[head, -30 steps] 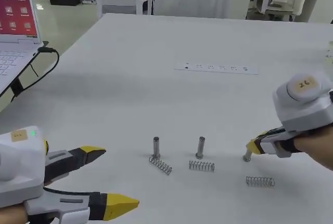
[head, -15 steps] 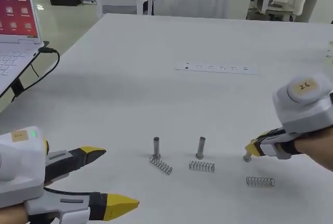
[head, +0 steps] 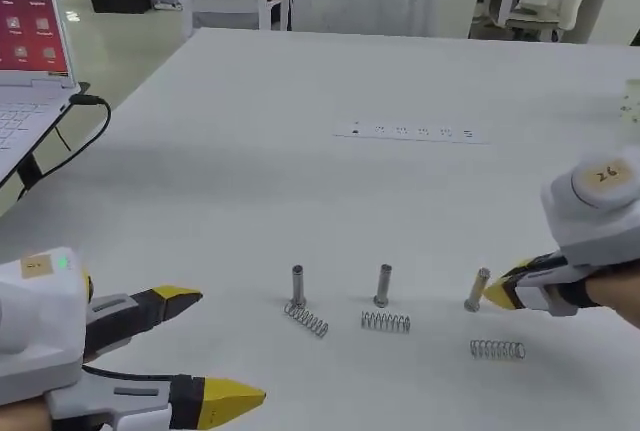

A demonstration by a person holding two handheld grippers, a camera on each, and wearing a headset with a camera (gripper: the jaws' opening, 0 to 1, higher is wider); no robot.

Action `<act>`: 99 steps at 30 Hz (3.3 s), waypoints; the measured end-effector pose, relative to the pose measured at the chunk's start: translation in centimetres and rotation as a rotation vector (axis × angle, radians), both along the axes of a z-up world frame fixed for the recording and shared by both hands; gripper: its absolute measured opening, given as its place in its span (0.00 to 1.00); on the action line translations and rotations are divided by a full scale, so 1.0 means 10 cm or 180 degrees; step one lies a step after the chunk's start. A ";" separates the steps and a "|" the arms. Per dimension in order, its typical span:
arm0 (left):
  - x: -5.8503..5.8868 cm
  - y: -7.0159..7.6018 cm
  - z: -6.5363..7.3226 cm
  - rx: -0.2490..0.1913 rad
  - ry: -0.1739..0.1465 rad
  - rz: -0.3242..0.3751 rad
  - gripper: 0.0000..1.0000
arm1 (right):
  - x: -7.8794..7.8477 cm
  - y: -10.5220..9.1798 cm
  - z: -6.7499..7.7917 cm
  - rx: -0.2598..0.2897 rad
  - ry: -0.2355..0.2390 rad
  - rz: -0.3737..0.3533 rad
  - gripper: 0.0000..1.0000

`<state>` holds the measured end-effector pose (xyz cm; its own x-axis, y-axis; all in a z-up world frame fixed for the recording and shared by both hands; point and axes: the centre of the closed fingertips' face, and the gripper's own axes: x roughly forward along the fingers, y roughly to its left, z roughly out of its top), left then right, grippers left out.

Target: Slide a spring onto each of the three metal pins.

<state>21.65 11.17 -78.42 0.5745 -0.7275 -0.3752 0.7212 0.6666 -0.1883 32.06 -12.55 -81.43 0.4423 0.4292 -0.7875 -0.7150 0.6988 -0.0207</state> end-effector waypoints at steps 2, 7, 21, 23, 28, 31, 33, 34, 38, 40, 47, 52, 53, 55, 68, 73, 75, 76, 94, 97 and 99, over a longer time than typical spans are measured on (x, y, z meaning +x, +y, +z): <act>0.00 0.00 0.00 -0.0003 -0.0001 -0.0002 0.80 | -0.01 -0.01 0.00 -0.0009 -0.0004 0.0010 0.13; 0.00 -0.01 0.00 -0.0004 0.0000 -0.0010 0.80 | -0.09 -0.02 0.03 0.0009 -0.0001 0.0115 0.14; -0.01 -0.01 -0.01 0.0001 0.0008 -0.0012 0.80 | -0.39 -0.02 -0.11 -0.0161 0.0094 0.0759 0.17; -0.01 -0.01 -0.01 0.0001 0.0011 -0.0011 0.80 | -0.43 -0.03 -0.15 -0.0177 0.0131 0.0845 0.18; -0.01 0.00 -0.01 0.0003 0.0020 -0.0007 0.79 | -0.47 -0.07 -0.24 -0.0292 0.0181 0.0992 0.18; -0.01 0.00 -0.02 0.0007 0.0024 -0.0004 0.79 | -0.46 -0.09 -0.27 -0.0317 0.0196 0.1031 0.18; 0.00 0.00 -0.02 0.0006 0.0025 0.0005 0.79 | -0.47 -0.08 -0.29 -0.0291 0.0226 0.1068 0.18; 0.00 0.00 -0.02 0.0004 0.0026 0.0008 0.78 | -0.47 -0.08 -0.30 -0.0291 0.0237 0.1074 0.18; 0.00 0.01 -0.01 -0.0002 0.0033 0.0022 0.78 | -0.47 -0.08 -0.35 -0.0332 0.0275 0.1137 0.17; 0.00 0.01 -0.01 -0.0011 0.0035 0.0030 0.78 | -0.48 -0.08 -0.36 -0.0369 0.0285 0.1178 0.16; 0.00 0.02 -0.01 -0.0010 0.0044 0.0042 0.77 | -0.49 -0.10 -0.40 -0.0456 0.0297 0.1255 0.15; 0.00 0.02 -0.02 -0.0004 0.0050 0.0036 0.77 | -0.51 -0.12 -0.42 -0.0503 0.0307 0.1298 0.14; 0.00 0.02 -0.02 -0.0004 0.0050 0.0035 0.77 | -0.51 -0.12 -0.42 -0.0509 0.0309 0.1302 0.14; 0.00 0.02 -0.02 -0.0004 0.0050 0.0035 0.77 | -0.52 -0.13 -0.43 -0.0524 0.0321 0.1310 0.12; -0.02 0.00 0.00 0.0007 0.0023 -0.0020 0.75 | -0.55 -0.13 -0.44 -0.0552 0.0333 0.1299 0.08; -0.07 -0.04 0.02 -0.0010 0.0036 -0.0139 0.74 | -0.56 -0.11 -0.38 -0.0505 0.0307 0.1270 0.08; -0.09 -0.04 0.03 -0.0012 0.0038 -0.0162 0.72 | -0.58 -0.08 -0.35 -0.0493 0.0290 0.1279 0.08; -0.10 -0.04 0.03 -0.0005 0.0044 -0.0181 0.71 | -0.58 -0.06 -0.34 -0.0483 0.0289 0.1280 0.08; -0.08 -0.27 0.11 0.0099 -0.0022 -0.0580 0.66 | -0.70 0.36 -0.10 -0.0328 0.0243 0.1501 0.08; -0.05 -0.32 0.14 0.0110 -0.0065 -0.0669 0.64 | -0.72 0.43 -0.08 -0.0328 0.0240 0.1564 0.08; -0.03 -0.35 0.14 0.0120 -0.0074 -0.0716 0.63 | -0.73 0.48 -0.06 -0.0330 0.0225 0.1601 0.08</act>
